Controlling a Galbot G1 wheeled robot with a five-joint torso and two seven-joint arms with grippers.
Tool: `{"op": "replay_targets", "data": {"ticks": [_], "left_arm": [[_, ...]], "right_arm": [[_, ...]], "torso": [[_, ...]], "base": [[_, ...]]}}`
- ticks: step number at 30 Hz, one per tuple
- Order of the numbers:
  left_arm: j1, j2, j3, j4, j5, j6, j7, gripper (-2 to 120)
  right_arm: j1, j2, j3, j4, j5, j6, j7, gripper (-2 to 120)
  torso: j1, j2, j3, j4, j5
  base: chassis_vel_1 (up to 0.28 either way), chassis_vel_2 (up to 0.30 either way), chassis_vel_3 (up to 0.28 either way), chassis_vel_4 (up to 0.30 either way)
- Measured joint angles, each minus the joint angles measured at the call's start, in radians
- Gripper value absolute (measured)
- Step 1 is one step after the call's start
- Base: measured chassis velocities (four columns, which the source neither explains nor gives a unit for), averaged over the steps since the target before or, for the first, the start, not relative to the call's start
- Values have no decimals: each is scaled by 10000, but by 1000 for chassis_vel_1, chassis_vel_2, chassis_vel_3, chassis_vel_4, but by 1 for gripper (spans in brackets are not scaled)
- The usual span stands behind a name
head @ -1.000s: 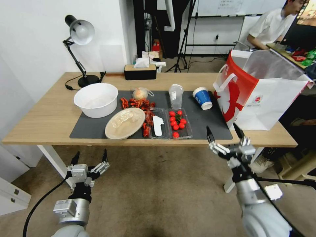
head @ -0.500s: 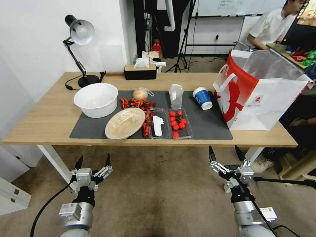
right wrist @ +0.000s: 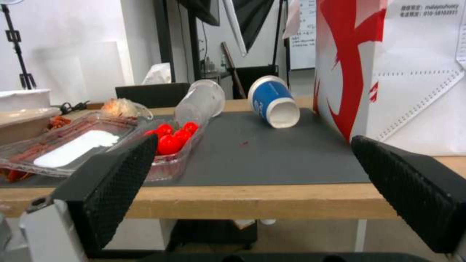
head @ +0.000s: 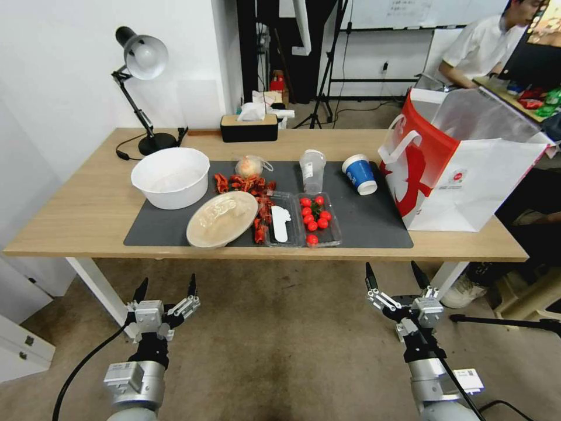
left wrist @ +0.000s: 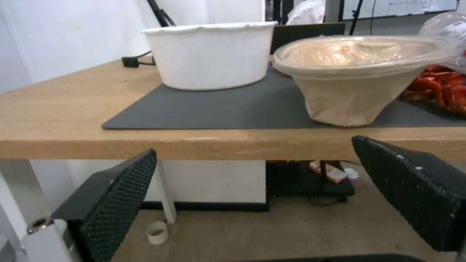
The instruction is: Pick up the trash from the table and place it into the takeout bag.
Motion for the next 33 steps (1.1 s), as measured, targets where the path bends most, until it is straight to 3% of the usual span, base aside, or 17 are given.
{"op": "replay_targets", "data": {"ticks": [25, 33], "left_arm": [[-278, 181, -33, 111, -222, 75, 12, 100], [-273, 236, -72, 118, -227, 70, 28, 100]], "right_arm": [[122, 186, -98, -65, -140, -591, 49, 100], [678, -39, -278, 193, -141, -1297, 86, 100]], "torso": [[0, 0, 0, 0, 1], [0, 0, 0, 0, 1]], "base": [[0, 0, 0, 0], [0, 0, 0, 0]]}}
